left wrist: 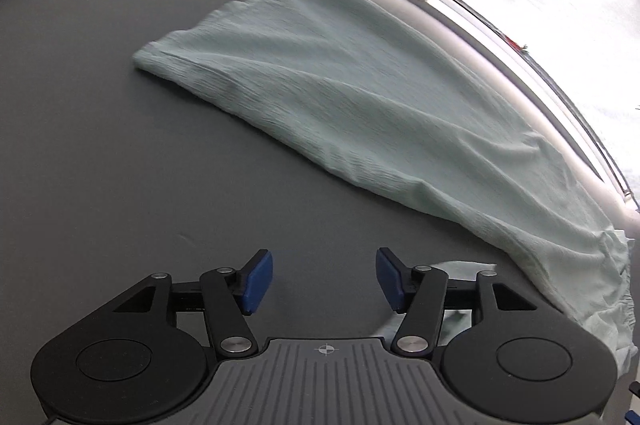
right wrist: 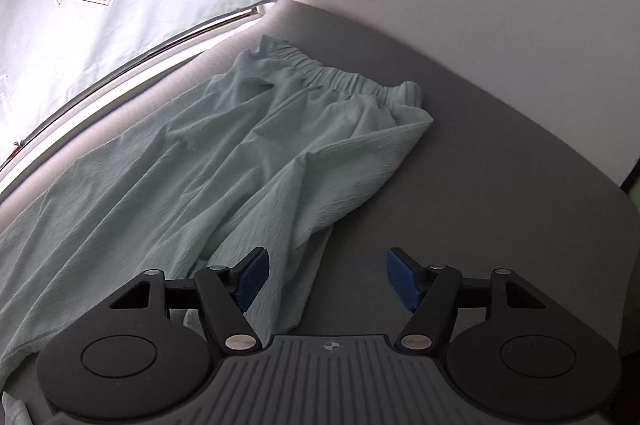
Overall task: Fold clothes
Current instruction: 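Release the waistband with the right gripper while the left gripper pinches and releases the hem, then pinch a trouser leg hem with the left gripper and lift it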
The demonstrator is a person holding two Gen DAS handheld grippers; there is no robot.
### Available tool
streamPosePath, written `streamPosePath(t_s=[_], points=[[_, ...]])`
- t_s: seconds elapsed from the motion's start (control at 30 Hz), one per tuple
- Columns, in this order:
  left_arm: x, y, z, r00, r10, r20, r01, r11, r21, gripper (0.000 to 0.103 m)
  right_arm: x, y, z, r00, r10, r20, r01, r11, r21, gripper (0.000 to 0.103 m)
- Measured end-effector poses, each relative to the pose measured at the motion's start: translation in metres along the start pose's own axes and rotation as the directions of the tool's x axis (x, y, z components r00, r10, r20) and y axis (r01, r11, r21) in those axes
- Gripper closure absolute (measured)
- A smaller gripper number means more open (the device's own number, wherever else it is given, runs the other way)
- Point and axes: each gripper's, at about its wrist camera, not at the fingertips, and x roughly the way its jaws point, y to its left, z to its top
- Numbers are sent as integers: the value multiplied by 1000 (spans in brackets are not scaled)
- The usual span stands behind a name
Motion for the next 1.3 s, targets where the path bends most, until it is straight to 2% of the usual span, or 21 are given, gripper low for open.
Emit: streamPosePath(t_s=[0.1, 0.17, 0.27, 0.33, 0.53, 0.57, 0.6, 0.63, 0.73, 0.83, 1.0, 1.2, 1.3], points=[[-2, -30, -9, 1000, 1, 20, -2, 998, 62, 17, 7, -5, 2, 1000, 24, -9, -25, 999, -42, 34], [1, -47, -17, 999, 32, 6, -32, 993, 117, 17, 11, -4, 1, 999, 35, -19, -36, 996, -85, 34], [-1, -61, -30, 999, 45, -8, -44, 990, 132, 17, 18, -2, 0, 997, 59, -48, -64, 991, -120, 34], [-2, -67, -38, 999, 29, -41, -24, 991, 135, 17, 23, -2, -2, 994, 80, -75, -89, 989, -121, 34], [0, -80, -59, 991, 92, -102, -71, 979, 193, 18, 30, 0, -5, 987, 112, -114, -128, 981, -144, 34], [1, -81, -61, 988, 103, -111, -80, 978, 193, 20, 30, 0, -6, 986, 116, -118, -133, 981, -141, 34], [0, -81, -65, 986, 126, -107, -105, 977, 185, 39, 31, -1, -6, 985, 120, -121, -136, 981, -137, 34], [-1, -81, -69, 984, 148, -102, -128, 976, 177, 72, 31, -1, -7, 985, 123, -125, -140, 981, -134, 33], [-3, -79, -73, 982, 167, -90, -151, 975, 160, 92, 31, -2, -10, 982, 131, -135, -149, 980, -131, 32], [-10, -79, -72, 980, 191, -61, -180, 972, 153, 95, 30, -3, -13, 982, 128, -140, -147, 979, -142, 32], [-26, -70, -52, 970, 244, 6, -243, 963, 113, 95, 24, -5, -17, 982, 125, -138, -146, 977, -153, 32], [-60, -42, -18, 946, 311, 93, -315, 949, 29, 95, 19, -10, -19, 983, 121, -136, -140, 981, -134, 32], [-77, -26, 5, 927, 346, 143, -346, 938, -24, 95, 18, -12, -19, 984, 119, -134, -136, 983, -123, 32]])
